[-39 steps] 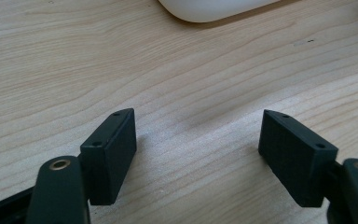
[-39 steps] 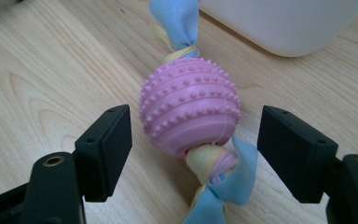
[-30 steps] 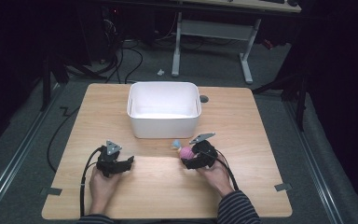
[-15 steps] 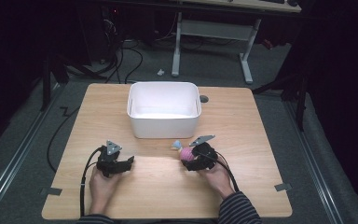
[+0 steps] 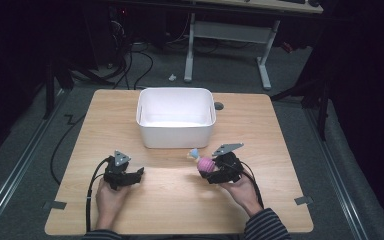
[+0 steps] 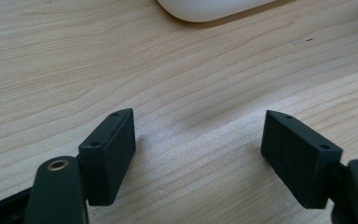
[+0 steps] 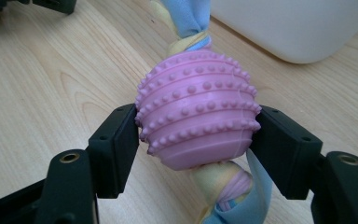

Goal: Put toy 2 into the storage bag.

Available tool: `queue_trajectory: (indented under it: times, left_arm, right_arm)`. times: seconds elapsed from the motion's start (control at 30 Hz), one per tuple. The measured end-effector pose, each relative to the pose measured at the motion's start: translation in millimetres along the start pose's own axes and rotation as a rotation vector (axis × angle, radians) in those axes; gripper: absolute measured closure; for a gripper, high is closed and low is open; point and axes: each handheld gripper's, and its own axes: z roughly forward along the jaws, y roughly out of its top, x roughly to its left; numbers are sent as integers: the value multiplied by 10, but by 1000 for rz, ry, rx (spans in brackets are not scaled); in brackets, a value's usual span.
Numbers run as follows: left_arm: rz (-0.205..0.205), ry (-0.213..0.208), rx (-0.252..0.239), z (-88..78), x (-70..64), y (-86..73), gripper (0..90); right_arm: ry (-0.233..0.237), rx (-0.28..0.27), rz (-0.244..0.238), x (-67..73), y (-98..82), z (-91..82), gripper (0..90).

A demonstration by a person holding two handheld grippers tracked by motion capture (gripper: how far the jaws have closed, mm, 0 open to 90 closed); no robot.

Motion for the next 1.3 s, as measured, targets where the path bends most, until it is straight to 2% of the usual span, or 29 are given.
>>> queue_trajectory:
  times: [0.17,0.37,0.5,0.57,0.73,0.8,1.0,1.3]
  left_arm:
    - [1,-1,0,0,-1,0,263]
    - [6,-3,-2,2,-5,0,262]
    - [6,-4,-1,1,-5,0,262]
    - [6,-4,-1,2,-5,0,262]
    - [7,0,0,2,-14,1,262]
    - [7,0,0,2,-13,1,262]
    - [7,0,0,2,-13,1,262]
    - [6,0,0,2,-13,1,262]
  right_arm:
    - [16,-30,-7,-12,47,-155,334]
    - [26,-38,-9,-41,144,-305,335]
    - [12,-48,-40,-49,274,-453,335]
    - [35,-66,-49,-70,326,-519,335]
    - [81,-99,-31,-129,442,-652,335]
    - [76,-100,-30,-149,496,-694,335]
    - [39,-109,-65,-179,673,-795,335]
    - [9,-101,-95,-245,930,-790,335]
